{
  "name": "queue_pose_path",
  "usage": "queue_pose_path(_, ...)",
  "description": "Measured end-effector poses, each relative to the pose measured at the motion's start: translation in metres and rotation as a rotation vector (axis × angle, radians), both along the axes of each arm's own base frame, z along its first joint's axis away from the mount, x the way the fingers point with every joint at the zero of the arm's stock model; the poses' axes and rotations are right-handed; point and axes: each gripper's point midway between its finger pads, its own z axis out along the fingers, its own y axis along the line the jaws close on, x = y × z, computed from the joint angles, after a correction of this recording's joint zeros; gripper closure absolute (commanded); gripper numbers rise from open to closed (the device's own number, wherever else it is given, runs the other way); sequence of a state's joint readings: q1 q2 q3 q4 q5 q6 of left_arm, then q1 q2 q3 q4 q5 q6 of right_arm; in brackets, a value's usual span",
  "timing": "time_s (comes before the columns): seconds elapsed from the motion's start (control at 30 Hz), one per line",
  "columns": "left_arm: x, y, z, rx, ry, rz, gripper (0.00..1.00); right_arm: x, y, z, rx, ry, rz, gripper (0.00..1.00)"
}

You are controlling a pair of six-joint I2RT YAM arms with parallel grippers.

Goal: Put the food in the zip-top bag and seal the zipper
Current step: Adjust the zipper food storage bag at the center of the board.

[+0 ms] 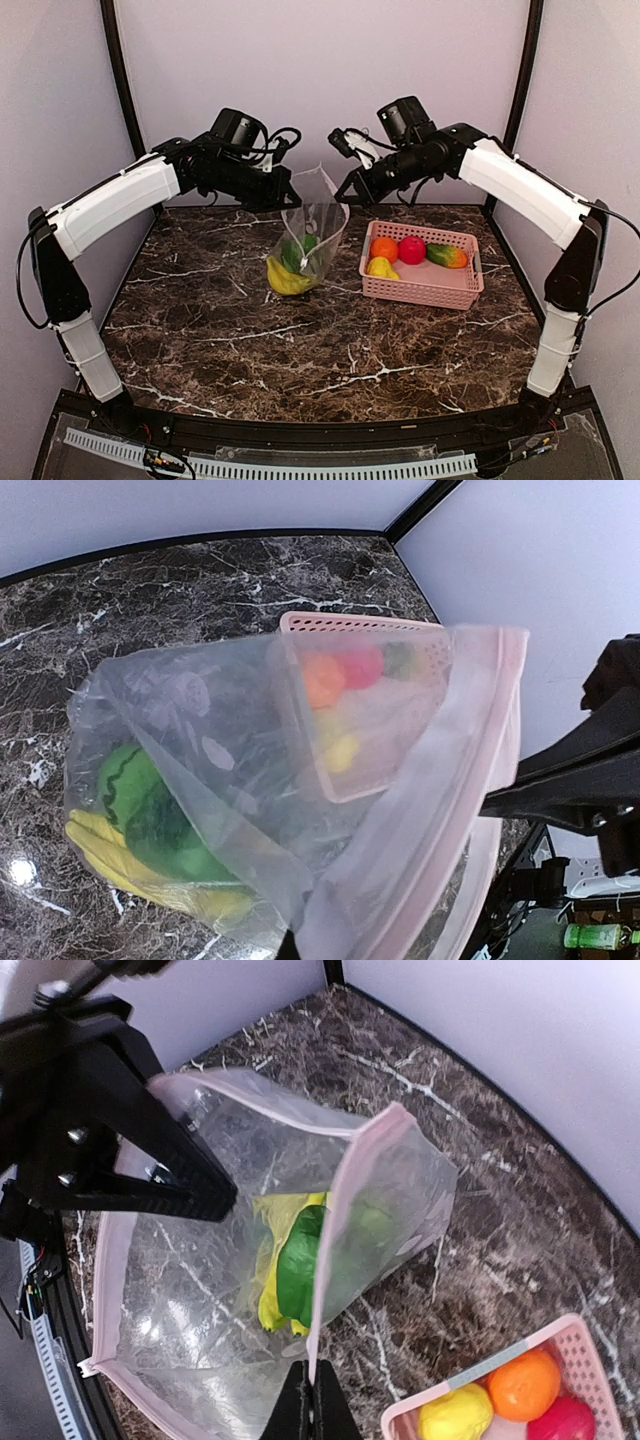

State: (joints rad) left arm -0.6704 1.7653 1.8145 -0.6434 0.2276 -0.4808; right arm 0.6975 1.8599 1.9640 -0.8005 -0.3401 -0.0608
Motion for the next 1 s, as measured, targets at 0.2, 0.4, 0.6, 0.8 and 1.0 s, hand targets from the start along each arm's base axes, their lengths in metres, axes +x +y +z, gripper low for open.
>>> queue_pose_path(0.2, 0.002, 0.003, 0.002, 0.014, -0.023, 0.009, 0.99, 0.003, 0.003, 0.055, 0.090, -0.085, -0.007, 1.00)
queue_pose_path(0.4, 0.003, 0.014, 0.019, 0.069, -0.070, 0.020, 0.99, 0.001, 0.008, 0.055, 0.100, -0.071, 0.012, 0.99)
queue_pose_path(0.6, 0.002, 0.026, 0.046, 0.106, -0.137, 0.031, 0.99, -0.004, 0.016, 0.064, 0.121, -0.082, 0.058, 0.73)
queue_pose_path(0.8, -0.003, 0.033, 0.052, 0.135, -0.135, 0.026, 0.99, -0.009, 0.014, 0.095, 0.151, -0.176, 0.087, 0.50)
queue_pose_path(1.0, -0.005, 0.036, 0.032, 0.195, -0.088, 0.013, 0.99, -0.011, -0.008, 0.089, 0.110, -0.211, 0.084, 0.50)
